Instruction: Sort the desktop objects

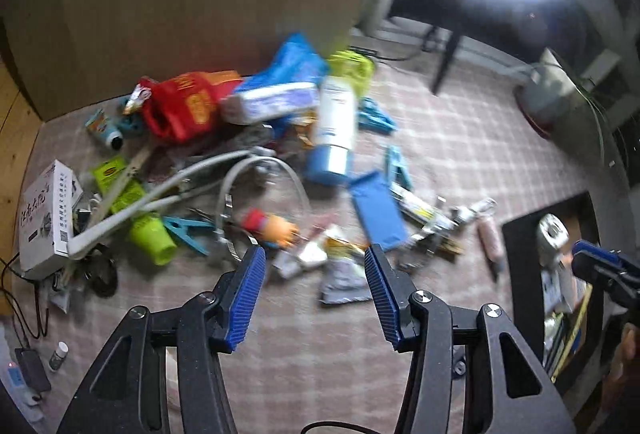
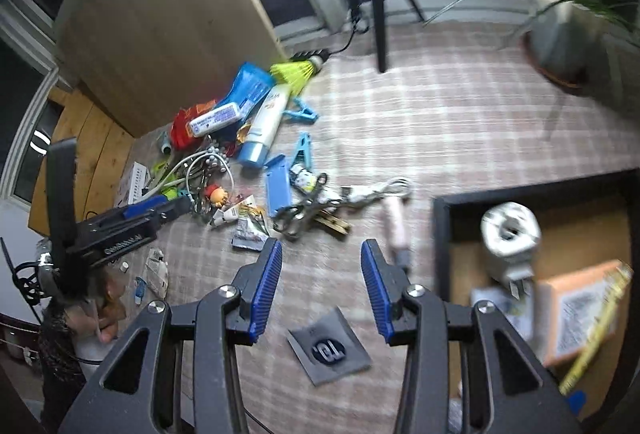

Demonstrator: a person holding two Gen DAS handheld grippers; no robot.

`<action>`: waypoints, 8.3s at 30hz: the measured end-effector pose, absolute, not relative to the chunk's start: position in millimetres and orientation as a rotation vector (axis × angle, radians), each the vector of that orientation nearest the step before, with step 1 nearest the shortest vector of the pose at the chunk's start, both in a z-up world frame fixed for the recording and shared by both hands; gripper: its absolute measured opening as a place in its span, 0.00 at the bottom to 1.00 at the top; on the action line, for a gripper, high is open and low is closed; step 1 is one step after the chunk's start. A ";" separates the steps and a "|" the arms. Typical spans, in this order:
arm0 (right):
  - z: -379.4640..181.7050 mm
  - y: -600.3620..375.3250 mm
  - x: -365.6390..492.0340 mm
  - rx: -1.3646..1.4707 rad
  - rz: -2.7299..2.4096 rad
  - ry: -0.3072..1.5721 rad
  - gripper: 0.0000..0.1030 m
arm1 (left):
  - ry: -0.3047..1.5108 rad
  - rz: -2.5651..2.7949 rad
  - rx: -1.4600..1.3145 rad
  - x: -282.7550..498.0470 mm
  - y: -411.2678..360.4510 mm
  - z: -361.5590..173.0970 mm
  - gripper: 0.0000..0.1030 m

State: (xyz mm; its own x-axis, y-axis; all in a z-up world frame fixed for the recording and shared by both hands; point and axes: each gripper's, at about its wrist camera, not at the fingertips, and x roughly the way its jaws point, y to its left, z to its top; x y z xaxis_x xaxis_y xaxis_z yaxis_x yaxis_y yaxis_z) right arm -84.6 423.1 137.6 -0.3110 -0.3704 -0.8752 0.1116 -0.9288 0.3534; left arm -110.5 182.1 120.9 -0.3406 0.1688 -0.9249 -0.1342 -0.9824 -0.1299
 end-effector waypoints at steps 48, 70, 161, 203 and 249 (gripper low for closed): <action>57.5 315.9 -133.0 1.881 -2.157 -0.148 0.34 | -0.335 2.342 -1.663 -130.9 143.3 85.8 0.03; 80.0 361.4 -109.5 1.804 -2.238 -0.166 0.02 | -0.311 2.270 -1.471 -108.6 181.1 145.9 0.03; 47.9 218.5 -257.9 1.829 -2.012 -0.138 0.32 | -0.094 2.414 -1.748 -287.9 85.6 45.6 0.64; 57.8 249.0 -144.5 1.792 -1.916 -0.109 0.32 | -0.350 2.166 -1.818 -57.1 140.8 40.9 0.39; 137.4 307.8 -94.7 1.650 -2.033 -0.380 0.47 | -0.318 2.233 -1.615 -47.4 185.7 123.9 0.62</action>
State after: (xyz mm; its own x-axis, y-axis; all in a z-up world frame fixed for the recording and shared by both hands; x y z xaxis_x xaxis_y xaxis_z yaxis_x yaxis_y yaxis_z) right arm -94.7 307.8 137.4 -0.1485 -0.5340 -0.8323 0.1975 -0.8407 0.5042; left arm -47.4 185.7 123.9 -0.2778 0.4179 -0.8650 -0.1600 -0.9080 -0.3873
